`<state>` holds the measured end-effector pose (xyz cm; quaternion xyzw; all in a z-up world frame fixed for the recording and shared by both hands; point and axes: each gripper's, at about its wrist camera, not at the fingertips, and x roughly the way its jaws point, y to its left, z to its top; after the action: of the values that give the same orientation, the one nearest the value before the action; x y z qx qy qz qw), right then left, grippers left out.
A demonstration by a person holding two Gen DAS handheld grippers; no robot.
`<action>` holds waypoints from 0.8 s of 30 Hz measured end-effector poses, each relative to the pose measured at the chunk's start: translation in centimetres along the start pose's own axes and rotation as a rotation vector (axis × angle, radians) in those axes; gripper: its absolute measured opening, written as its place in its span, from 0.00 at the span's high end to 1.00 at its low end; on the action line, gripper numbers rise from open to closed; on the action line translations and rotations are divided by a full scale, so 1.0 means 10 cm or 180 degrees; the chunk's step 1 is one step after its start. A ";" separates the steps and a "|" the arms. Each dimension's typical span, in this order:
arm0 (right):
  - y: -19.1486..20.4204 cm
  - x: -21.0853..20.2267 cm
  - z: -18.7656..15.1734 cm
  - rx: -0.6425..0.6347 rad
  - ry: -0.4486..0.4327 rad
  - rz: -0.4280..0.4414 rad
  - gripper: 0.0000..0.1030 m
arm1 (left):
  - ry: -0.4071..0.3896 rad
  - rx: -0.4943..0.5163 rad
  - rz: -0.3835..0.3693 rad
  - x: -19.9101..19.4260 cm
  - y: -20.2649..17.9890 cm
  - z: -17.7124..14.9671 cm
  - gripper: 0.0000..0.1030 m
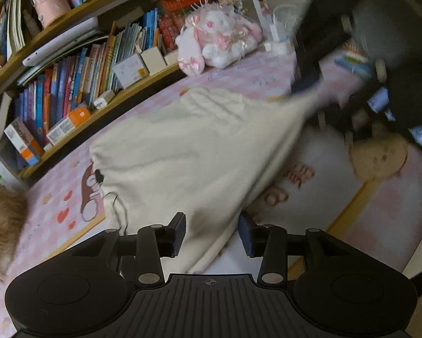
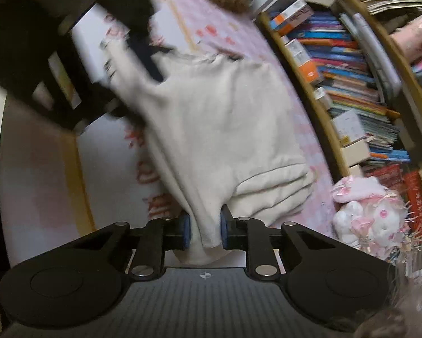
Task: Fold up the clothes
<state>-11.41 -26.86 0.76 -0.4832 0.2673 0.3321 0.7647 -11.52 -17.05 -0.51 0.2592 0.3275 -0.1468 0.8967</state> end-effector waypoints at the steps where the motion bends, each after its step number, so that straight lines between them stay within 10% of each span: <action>1: -0.03 -0.04 0.02 0.0008 -0.0035 -0.0027 0.83 | 0.0033 0.0037 0.0056 0.01 0.00 -0.03 0.59; 17: -0.08 0.00 0.03 0.0131 0.0105 -0.0004 0.84 | 0.0057 0.1559 0.0656 0.07 -0.09 -0.42 0.62; 24: 0.01 0.04 -0.02 0.0170 0.0160 0.0018 0.83 | 0.0058 0.1524 0.0550 0.08 -0.08 -0.39 0.93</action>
<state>-11.27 -26.94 0.38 -0.4701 0.2966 0.3148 0.7694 -13.28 -15.61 -3.88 0.4925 0.2680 -0.1407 0.8160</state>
